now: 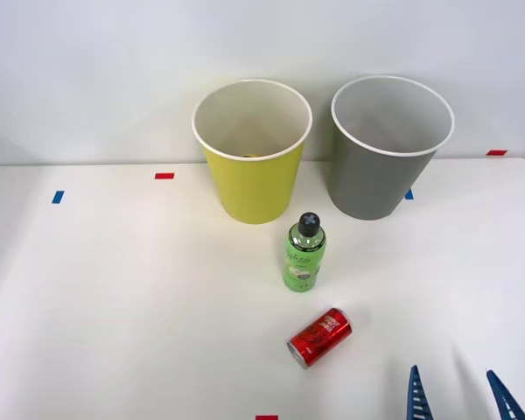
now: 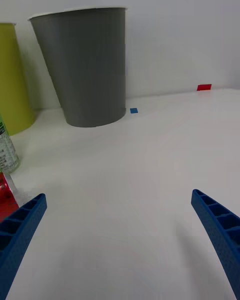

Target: Put cans in the gray bin, plastic bottles in the light green bin

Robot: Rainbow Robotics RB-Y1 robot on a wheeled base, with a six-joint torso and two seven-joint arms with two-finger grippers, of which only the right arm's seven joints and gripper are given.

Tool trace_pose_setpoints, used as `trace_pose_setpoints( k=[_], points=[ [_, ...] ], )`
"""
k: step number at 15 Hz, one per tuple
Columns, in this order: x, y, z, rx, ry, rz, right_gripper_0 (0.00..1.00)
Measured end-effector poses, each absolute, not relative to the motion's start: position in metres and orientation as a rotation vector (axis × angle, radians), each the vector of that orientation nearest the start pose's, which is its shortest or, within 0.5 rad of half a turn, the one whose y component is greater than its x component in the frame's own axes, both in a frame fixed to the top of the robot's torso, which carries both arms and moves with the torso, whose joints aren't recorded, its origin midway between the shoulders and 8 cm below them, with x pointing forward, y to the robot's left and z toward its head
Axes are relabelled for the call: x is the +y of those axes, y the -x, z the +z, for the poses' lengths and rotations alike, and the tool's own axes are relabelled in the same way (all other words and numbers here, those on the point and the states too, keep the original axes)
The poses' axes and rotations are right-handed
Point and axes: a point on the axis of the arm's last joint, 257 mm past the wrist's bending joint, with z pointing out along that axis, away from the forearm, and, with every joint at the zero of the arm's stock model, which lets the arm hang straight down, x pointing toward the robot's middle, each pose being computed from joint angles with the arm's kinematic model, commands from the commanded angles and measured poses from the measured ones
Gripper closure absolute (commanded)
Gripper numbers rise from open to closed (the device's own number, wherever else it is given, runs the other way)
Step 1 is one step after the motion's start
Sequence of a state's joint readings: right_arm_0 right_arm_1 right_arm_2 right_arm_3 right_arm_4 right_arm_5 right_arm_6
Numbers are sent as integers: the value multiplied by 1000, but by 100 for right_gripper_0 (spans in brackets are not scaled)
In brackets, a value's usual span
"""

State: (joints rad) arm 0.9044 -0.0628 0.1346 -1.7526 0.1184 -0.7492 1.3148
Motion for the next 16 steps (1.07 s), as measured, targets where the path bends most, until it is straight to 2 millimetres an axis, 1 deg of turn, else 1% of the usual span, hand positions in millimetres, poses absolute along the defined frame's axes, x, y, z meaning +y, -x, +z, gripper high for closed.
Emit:
trace_pose_setpoints(
  k=[1, 3, 16],
  points=[
    [-258, -244, -296, 1509, -127, 41, 0],
    [-257, -244, -299, 1512, -136, 50, 0],
    [-254, -244, -299, 1512, -139, 58, 0]
  ],
)
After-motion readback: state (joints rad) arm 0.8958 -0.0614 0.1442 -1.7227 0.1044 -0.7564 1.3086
